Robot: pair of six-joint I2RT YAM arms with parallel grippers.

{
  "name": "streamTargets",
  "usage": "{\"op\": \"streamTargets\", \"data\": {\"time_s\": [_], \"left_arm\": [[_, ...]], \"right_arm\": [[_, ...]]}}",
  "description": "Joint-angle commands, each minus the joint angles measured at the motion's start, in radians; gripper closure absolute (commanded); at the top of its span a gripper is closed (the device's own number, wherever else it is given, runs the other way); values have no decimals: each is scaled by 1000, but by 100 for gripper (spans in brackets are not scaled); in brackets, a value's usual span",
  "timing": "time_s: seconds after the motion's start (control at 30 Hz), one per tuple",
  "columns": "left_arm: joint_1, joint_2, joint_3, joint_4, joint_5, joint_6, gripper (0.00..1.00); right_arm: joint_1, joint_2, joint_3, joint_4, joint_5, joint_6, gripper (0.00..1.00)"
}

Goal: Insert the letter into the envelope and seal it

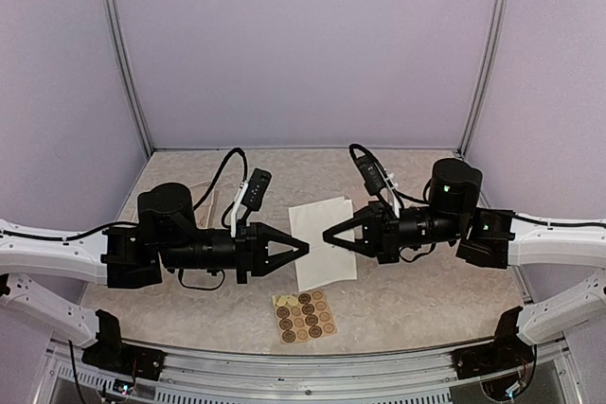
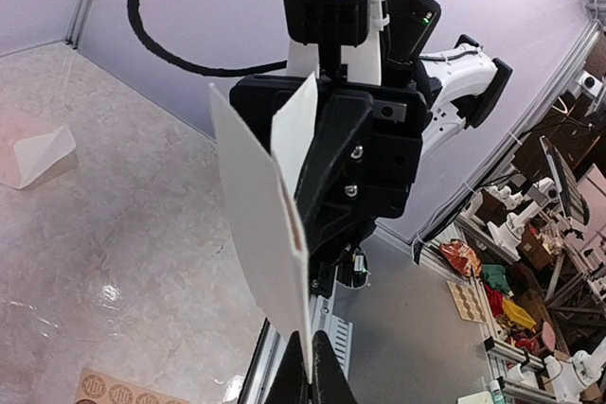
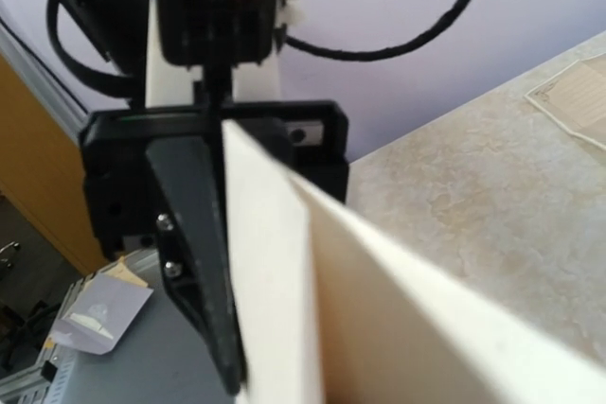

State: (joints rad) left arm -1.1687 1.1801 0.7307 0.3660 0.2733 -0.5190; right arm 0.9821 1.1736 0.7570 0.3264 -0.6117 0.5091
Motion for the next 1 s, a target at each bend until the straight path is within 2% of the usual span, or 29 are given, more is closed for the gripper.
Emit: {"op": "streamTargets", "data": {"time_s": [0.0,0.03,0.13,0.27,0.3,0.37,0.5,0.6,0.67,0.73,0.87,0.97], "left_arm": [[-4,-10,22,21,-26,4,100],[-2,-13,21,15,-38,4,100],[7,-22,15,6,-54,3,100],[15,-49,-1,25,-47,5,100],[16,-53,-4,30,-40,6,100],[19,-63,-12,40,-25,5,100],[22,-72,-20,67,20,4,100],[23,-71,-19,77,44,2,100],[22,-71,-19,74,43,2,100],[21,-71,-20,65,38,4,100],[22,-73,-27,56,26,2,100],[23,-73,-30,56,26,2,100]], "right_arm": [[11,-22,25,-23,59,-19,100],[12,-30,25,-30,85,-20,96],[12,-66,17,-65,182,-12,72],[10,-135,-34,-63,303,19,26],[11,-149,-46,-57,312,24,18],[10,-156,-60,-47,291,32,9],[10,-111,-51,-7,147,46,2],[11,-64,-38,45,37,62,0],[12,-43,-37,86,-5,73,6],[12,-41,-40,127,-23,85,17],[12,-54,-52,198,-32,109,48],[12,-61,-57,210,-27,118,67]]}}
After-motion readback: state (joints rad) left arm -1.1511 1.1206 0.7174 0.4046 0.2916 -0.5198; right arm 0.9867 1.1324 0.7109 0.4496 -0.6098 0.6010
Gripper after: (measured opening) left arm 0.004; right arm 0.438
